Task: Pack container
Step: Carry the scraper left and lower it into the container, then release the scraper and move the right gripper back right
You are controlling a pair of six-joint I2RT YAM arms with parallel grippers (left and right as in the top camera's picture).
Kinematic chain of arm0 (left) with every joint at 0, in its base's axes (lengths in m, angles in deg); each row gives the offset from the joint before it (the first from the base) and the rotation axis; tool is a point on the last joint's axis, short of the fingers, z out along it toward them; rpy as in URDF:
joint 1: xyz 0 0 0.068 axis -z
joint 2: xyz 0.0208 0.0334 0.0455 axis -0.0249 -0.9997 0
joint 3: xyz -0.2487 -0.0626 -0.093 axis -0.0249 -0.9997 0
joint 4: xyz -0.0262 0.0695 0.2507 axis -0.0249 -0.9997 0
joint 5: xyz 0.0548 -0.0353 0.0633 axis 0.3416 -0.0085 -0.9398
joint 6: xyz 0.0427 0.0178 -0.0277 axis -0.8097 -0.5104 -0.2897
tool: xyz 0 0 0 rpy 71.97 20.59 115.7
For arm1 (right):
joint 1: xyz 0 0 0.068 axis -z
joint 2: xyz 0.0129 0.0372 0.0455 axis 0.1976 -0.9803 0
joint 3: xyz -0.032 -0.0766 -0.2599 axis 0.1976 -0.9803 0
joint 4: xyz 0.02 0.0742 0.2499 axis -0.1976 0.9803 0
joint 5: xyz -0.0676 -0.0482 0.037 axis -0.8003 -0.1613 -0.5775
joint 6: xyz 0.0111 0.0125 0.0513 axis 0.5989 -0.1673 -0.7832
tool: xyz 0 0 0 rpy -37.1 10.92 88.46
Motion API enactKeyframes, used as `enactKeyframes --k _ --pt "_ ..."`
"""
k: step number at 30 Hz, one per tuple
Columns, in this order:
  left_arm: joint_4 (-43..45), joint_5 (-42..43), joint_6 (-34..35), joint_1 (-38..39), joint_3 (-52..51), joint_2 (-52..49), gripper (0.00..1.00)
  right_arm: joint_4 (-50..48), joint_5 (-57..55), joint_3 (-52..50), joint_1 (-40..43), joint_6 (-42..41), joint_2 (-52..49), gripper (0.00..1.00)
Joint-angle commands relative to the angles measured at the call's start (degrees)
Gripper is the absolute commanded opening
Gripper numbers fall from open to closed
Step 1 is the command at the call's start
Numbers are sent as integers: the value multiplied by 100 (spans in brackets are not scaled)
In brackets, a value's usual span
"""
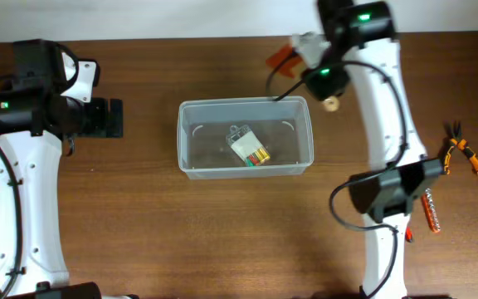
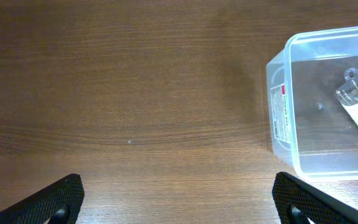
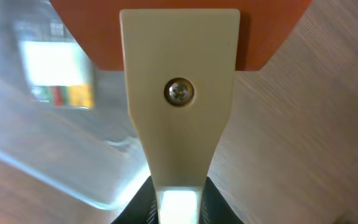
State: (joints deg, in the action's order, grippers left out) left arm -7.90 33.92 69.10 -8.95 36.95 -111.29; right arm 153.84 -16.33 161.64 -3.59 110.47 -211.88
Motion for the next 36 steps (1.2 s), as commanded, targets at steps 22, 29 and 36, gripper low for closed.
enactKeyframes --k 22,29,36 --pt "13 -20 31 -13 87 -52 99 -909 599 -2649 -1532 634 116 22" --pt "13 -20 31 -13 87 -52 99 -811 566 -1777 -1373 -385 118 50" --pt "13 -17 31 -13 87 -52 99 37 444 -289 -398 -901 450 90"
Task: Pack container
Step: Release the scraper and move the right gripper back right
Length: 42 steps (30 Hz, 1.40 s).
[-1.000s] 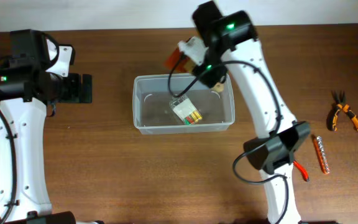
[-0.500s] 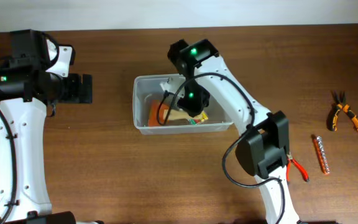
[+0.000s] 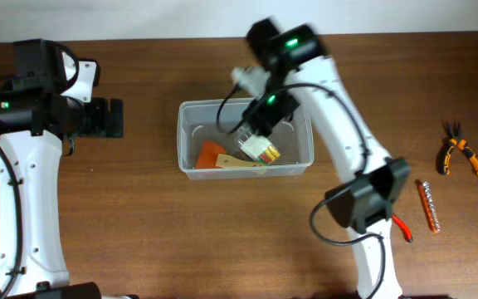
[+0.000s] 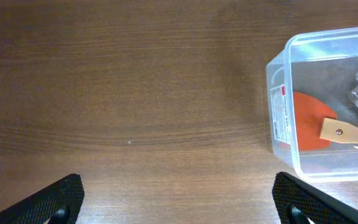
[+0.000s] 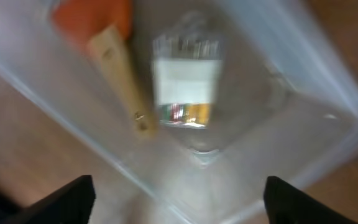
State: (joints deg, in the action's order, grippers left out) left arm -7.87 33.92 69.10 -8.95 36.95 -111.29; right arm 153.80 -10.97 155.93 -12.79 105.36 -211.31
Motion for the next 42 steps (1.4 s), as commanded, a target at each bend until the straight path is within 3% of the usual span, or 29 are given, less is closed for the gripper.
enactKeyframes --k 1,7,14,22,29,34,38,41,42 --pt "11 -20 31 -15 87 -52 99 42 -96 282 658 -468 487 93" --pt "11 -20 31 -13 87 -52 99 42 -90 -50 1644 -841 1237 96" --pt "11 -20 31 -13 87 -52 99 13 55 -2970 2649 -745 2813 99" --pt "11 -17 31 -15 87 -52 99 -361 306 -4931 2833 -745 2997 99" --pt "11 -20 31 -15 87 -52 99 -636 302 -5650 2839 -765 3362 99" --pt "11 -17 31 -13 87 -52 99 -791 -1145 -5733 2841 -765 3370 99" --pt "11 -17 31 -13 87 -52 99 -1574 -1659 -6260 2949 -748 3368 99" --pt "11 -17 31 -13 87 -52 99 -1899 -1602 -6738 3071 -1082 3368 99" --pt "11 -20 31 -13 87 -52 99 -1945 -1602 -6874 3115 -1598 3368 99"
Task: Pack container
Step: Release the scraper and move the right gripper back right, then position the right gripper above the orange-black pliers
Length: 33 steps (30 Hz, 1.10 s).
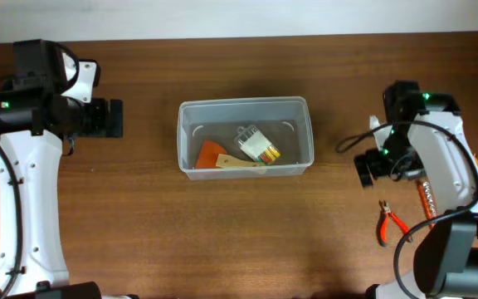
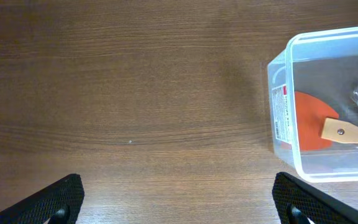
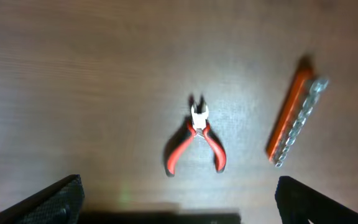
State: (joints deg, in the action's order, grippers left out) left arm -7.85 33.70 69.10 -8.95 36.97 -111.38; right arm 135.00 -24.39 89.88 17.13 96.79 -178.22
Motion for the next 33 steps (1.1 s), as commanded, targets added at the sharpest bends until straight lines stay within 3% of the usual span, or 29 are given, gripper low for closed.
enactKeyframes --k 1,6,11,17,21,26,33 --pt "9 2 31 -13 85 -44 99 -63 -227 -315 146 -1060 59 99" --pt "9 4 31 -13 85 -44 99 -111 254 -474 153 -1274 61 99" --pt "9 2 31 -15 85 -44 99 -415 1191 -479 153 -240 61 99" --pt "9 2 31 -13 85 -44 99 -662 1189 -302 192 -442 61 99" --pt "9 2 31 -15 85 -44 99 -704 1215 654 710 -1073 -15 99" --pt "7 2 31 -15 85 -44 99 -70 1515 2664 1657 -1113 -487 99" --pt "9 2 31 -13 85 -44 99 -415 1534 2763 1823 -1180 -522 99"
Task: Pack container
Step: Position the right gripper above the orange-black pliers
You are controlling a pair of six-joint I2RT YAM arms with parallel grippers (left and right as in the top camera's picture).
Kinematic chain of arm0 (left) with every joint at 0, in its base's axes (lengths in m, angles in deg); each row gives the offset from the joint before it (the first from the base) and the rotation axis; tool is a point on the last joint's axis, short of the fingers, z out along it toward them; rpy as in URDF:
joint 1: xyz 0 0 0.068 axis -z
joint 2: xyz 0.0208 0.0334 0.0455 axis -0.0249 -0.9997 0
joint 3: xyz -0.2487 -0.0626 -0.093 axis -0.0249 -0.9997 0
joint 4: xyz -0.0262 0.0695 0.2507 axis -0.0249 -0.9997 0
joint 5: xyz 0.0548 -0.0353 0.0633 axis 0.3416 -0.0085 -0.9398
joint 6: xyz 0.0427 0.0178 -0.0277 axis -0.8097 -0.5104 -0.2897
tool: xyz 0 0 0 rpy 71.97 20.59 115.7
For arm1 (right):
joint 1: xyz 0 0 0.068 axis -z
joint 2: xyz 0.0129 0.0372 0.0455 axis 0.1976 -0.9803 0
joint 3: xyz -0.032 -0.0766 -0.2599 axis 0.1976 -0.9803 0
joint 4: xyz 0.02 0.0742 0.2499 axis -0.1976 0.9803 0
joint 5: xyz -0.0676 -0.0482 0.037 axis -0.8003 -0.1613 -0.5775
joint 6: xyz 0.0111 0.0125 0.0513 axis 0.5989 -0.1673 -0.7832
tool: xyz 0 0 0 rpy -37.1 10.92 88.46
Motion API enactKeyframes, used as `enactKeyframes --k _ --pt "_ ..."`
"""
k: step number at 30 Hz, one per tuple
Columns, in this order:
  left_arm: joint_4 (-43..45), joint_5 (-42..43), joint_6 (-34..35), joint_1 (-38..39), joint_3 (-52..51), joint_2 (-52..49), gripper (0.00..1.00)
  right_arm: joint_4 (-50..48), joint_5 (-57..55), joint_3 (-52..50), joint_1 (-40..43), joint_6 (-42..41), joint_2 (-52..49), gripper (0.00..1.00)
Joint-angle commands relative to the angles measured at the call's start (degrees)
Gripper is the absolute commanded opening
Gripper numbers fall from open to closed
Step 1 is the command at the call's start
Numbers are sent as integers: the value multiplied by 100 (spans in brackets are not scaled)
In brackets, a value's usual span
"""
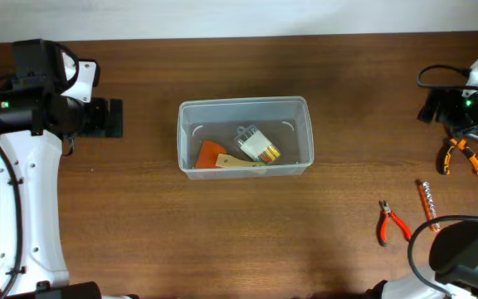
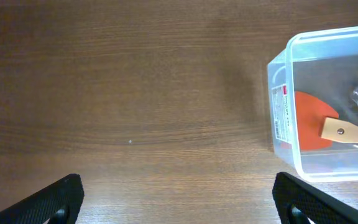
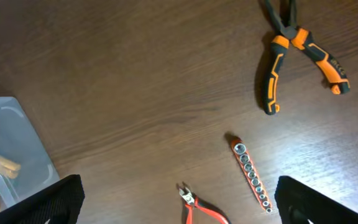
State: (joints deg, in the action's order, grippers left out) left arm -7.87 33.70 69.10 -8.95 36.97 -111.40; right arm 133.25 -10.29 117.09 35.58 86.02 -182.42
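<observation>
The clear plastic container (image 1: 245, 137) stands mid-table. Inside lie an orange spatula with a pale wooden handle (image 1: 222, 160) and a blister pack with coloured items (image 1: 257, 146). The left wrist view shows the container (image 2: 279, 112) and the spatula (image 2: 316, 123) at its right edge. My left gripper (image 2: 179, 202) is open over bare wood to the left of the container. My right gripper (image 3: 179, 202) is open, high above the table's right side, holding nothing.
Right of the container lie orange-and-black pliers (image 3: 303, 53), an orange socket rail (image 3: 252, 173) and small red cutters (image 3: 199, 208). Overhead they appear as pliers (image 1: 461, 155), rail (image 1: 428, 206) and cutters (image 1: 392, 223). The container's corner (image 3: 14, 155) shows at the left.
My right arm has moved from just right of the container, over the red cutters, to the table's far right back. Its camera now takes in all three tools. The left arm is unchanged.
My right gripper was shut on the orange spatula at the container's back right corner. Then the spatula lay in the container and the gripper stood open above it. Then it was open over the red cutters, and now it is higher, at the far right.
</observation>
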Motion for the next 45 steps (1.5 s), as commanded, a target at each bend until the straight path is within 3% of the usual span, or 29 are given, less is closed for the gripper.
enactKeyframes --k 1,13,18,23,29,45 --pt "11 2 31 -15 85 -42 99 -339 120 42 -22 -101 -136 99" --pt "11 4 31 -13 85 -42 99 -472 -424 42 63 -330 -1200 99" --pt "11 2 31 -13 85 -42 99 -437 -485 42 57 -330 -1228 99" --pt "11 4 31 -15 85 -42 99 -785 -1266 42 66 -352 -1296 99" --pt "11 2 31 -13 85 -42 99 -702 -1263 42 72 98 -1419 99" --pt "11 2 31 -13 85 -42 99 -682 -448 42 890 35 -1685 98"
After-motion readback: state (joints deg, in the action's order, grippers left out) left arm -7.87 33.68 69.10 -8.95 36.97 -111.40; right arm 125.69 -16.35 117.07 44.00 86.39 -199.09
